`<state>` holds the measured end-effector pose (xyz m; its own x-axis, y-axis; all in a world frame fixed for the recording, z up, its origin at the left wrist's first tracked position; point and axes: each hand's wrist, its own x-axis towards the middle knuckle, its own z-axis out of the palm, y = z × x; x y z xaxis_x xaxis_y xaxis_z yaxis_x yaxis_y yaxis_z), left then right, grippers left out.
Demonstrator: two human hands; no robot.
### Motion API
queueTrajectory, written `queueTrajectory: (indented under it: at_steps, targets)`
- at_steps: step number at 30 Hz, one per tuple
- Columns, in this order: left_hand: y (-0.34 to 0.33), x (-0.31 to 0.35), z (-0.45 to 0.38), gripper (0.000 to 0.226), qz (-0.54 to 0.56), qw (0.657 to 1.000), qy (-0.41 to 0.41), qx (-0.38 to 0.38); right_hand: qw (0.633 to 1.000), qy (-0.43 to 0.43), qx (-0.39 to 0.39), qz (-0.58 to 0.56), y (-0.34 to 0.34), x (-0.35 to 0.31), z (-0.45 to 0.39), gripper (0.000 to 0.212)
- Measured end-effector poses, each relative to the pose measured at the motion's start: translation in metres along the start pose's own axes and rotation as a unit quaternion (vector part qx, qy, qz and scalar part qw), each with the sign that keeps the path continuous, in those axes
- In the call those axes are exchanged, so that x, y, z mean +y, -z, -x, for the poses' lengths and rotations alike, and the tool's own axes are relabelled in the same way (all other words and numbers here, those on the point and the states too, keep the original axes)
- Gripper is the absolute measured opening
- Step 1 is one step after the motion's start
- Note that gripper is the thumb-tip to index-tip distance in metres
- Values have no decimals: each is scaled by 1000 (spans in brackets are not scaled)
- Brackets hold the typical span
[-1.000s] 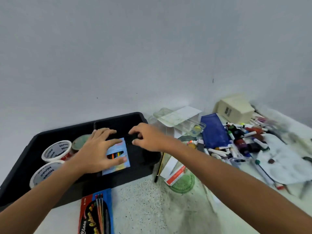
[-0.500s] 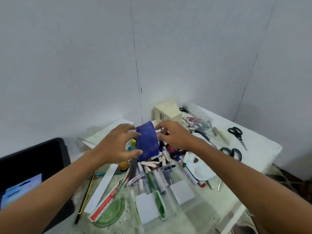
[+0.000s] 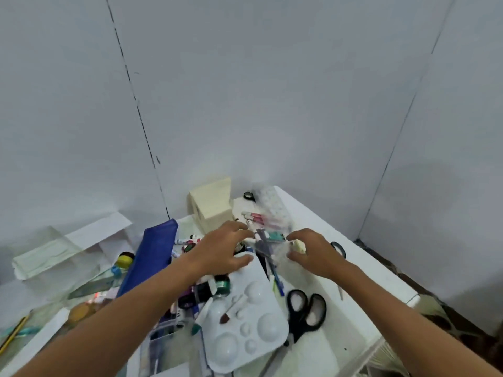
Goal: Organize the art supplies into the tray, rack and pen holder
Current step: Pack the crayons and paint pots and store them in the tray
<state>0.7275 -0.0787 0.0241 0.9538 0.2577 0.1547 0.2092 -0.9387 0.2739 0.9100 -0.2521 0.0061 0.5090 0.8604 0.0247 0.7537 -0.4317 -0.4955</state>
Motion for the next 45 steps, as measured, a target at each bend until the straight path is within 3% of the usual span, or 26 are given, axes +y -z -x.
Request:
queueTrajectory:
  at_steps: [6,14,21,27,33,45]
  targets:
    - [-26,4,-35,60,-31,998,55,-30,993,18,-58,101,-17,29,4,85]
    - [-27,4,-42,43,27,998,56,-14,993,68,21,98,-28,41,-2,74]
    - [2,-6,-10,77,26,995,54,86,974,182,95,91,-16,14,-12,69]
    - [42,-31,70,98,-20,989,131,59,947,299,79,90,-34,-57,-13,58]
    - [67,-46,188,90,-25,976,201,81,907,407,46,99,-70,-142,8,58]
    - [80,-46,418,92,-10,937,342,68,852,515,-42,80,-179,-280,97,61]
